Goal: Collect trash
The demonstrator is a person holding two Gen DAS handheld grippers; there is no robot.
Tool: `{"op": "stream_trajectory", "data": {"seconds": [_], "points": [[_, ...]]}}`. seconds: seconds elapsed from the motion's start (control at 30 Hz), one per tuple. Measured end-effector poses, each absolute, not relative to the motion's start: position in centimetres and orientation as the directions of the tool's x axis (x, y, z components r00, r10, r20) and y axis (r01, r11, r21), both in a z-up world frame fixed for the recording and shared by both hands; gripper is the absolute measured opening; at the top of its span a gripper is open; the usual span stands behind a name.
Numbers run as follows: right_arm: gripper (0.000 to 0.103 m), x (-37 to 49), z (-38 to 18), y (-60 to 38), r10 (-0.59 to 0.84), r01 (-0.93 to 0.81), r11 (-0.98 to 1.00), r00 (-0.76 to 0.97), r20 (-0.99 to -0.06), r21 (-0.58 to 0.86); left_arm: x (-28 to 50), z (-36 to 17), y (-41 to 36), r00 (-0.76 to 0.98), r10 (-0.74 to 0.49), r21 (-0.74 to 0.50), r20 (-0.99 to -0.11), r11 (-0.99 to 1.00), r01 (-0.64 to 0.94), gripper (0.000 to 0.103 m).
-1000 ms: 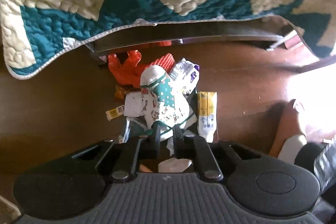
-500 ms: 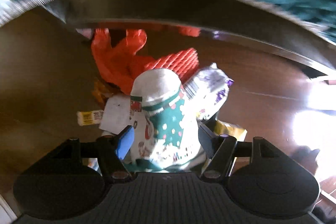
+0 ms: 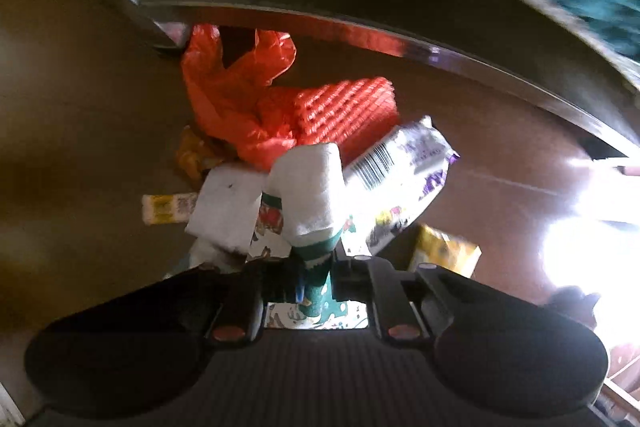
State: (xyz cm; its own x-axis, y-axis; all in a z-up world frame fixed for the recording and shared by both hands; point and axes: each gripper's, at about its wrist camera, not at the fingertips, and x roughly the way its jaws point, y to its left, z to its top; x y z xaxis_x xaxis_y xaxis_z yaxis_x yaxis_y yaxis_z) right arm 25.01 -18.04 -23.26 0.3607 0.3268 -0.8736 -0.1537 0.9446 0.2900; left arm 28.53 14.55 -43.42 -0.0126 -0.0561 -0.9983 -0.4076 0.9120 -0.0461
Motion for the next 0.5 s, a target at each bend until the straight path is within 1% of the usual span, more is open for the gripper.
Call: {"op": "stream_trajectory", "data": {"seconds": [0.13,0.2,0.27,0.43,0.5], "points": [[0.000,24.8,-22.7,-18.6,0.302,-0.144,0.953,0.409,-0.861,0.265,25.9,-38.7,13.6,-0.001,-0.058,-0.052,-0.998,0.920,-0.389,0.010],[0.000,24.6,-22.4,-18.9,0.297,-0.140,0.955,0.433,-0.851,0.262,24.7,-36.0,12.7,0.025,-0.064,-0.069,-0.998,0.937,-0.342,0.010],[0.000,24.4,-22.0,-19.3,0.295,-0.137,0.956,0.455,-0.840,0.261,23.6,-33.2,11.9,0.051,-0.042,-0.054,-0.998,0.957,-0.285,0.010],[0.000,23.8,-19.7,-20.5,0.332,-0.144,0.942,0.521,-0.786,0.302,21.1,-24.9,10.2,0.183,-0.022,-0.050,-0.983,0.987,-0.152,0.010],[0.000,23.2,-18.4,-20.9,0.352,-0.159,0.935,0.544,-0.762,0.317,20.3,-22.1,9.8,0.234,-0.025,-0.060,-0.972,0.988,-0.142,0.011]]}}
